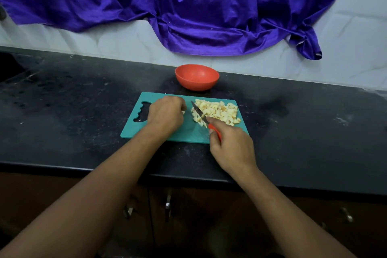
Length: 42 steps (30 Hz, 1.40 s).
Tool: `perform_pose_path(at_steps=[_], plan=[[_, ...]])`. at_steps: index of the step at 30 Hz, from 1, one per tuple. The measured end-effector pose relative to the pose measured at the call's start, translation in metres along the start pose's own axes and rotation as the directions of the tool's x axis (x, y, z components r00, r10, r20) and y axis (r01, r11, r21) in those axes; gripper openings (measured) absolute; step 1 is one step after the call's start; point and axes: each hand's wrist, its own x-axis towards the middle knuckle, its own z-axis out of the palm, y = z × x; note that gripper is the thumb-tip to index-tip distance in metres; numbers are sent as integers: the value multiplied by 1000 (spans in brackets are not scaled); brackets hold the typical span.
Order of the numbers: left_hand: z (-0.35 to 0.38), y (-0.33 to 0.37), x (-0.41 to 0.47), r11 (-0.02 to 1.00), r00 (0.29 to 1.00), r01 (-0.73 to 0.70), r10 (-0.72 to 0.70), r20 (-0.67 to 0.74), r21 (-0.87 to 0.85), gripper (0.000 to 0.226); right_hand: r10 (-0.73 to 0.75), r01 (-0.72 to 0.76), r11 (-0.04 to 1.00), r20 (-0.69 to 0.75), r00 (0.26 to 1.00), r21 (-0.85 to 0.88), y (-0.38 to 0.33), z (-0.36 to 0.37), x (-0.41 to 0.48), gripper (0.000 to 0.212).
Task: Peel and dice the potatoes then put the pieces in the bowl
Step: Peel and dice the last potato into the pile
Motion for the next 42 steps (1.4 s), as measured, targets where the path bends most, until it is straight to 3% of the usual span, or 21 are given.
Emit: perform_pose_path(at_steps=[7,14,23,33,42], plan=[[-1,-9,-33,978,999,-33,25,-38,-204,14,2,-2,1000,9,1000,7,1,0,1,42],[-6,-13,-59,966,990,-119,99,-98,-228,14,-14,14,1000,23,1000,-22,-2,0,-1,40],[-4,-22,-59,943,997,-34,9,-79,-330,28,-20,22,998,35,999,-62,-3,-1,-3,40],[-4,-18,-57,944,995,10,-42,-90,-330,19,-8,8,1000,65,998,-1,-12,1,-8,40],[1,-12,-53,980,995,-37,18,-97,-196,19,-20,22,1000,63,998,-20,-13,0,-11,41]])
